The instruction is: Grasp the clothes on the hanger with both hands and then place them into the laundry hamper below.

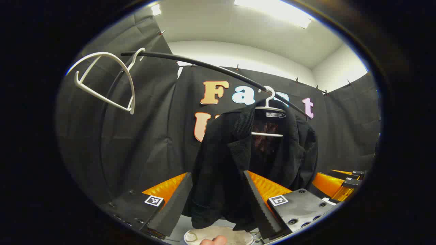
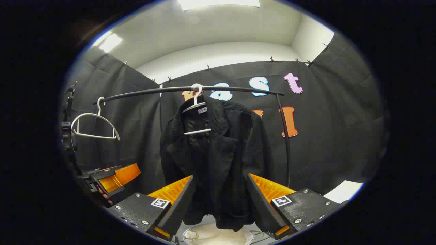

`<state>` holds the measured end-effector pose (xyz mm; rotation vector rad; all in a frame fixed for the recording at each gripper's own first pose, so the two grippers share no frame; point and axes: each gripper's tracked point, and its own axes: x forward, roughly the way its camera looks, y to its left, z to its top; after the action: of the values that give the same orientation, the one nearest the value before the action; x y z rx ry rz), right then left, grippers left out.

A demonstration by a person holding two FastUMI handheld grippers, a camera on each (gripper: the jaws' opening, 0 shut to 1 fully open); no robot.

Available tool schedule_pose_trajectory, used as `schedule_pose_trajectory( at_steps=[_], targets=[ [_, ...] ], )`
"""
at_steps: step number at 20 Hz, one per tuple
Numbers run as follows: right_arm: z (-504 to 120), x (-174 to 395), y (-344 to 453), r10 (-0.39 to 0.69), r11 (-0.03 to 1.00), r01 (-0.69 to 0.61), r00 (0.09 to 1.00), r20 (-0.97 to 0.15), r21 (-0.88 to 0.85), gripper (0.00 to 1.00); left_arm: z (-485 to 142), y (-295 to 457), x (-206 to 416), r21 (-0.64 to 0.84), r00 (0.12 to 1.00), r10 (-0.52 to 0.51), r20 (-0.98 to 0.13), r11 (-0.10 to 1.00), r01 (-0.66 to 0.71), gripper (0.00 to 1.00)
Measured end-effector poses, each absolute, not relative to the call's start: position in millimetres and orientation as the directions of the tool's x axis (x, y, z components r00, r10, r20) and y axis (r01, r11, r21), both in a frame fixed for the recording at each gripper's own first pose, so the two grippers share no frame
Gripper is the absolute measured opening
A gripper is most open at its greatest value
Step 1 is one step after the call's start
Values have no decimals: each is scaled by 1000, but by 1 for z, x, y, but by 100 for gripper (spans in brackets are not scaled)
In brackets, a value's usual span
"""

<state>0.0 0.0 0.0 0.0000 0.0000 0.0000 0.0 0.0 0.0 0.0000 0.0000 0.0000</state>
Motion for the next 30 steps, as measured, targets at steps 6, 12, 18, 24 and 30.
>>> schedule_pose_trajectory(
  at_steps=[6, 12, 18, 24, 30],
  targets=[
    [5, 6, -3, -4, 1000, 4, 1000, 17, -16, 99, 0, 0, 0, 7, 1000, -1, 0, 1000, 1, 96],
    [5, 7, 2, 12, 999, -11, 1000, 16, -41, 93, -2, 1, 0, -2, 1000, 13, 0, 1000, -13, 96],
    [2, 4, 4, 20, 999, -20, 1000, 4, -44, 93, -2, 3, -1, -13, 1000, 19, -6, 1000, -19, 96],
    [-5, 6, 1, 11, 999, -11, 1000, -19, -37, 99, -5, 3, -1, -22, 1000, 21, -15, 1000, -21, 96],
    [-15, 25, 2, 13, 999, -16, 999, -53, -40, 93, -4, 5, -3, -23, 1000, 22, -18, 1000, -22, 96]
  ],
)
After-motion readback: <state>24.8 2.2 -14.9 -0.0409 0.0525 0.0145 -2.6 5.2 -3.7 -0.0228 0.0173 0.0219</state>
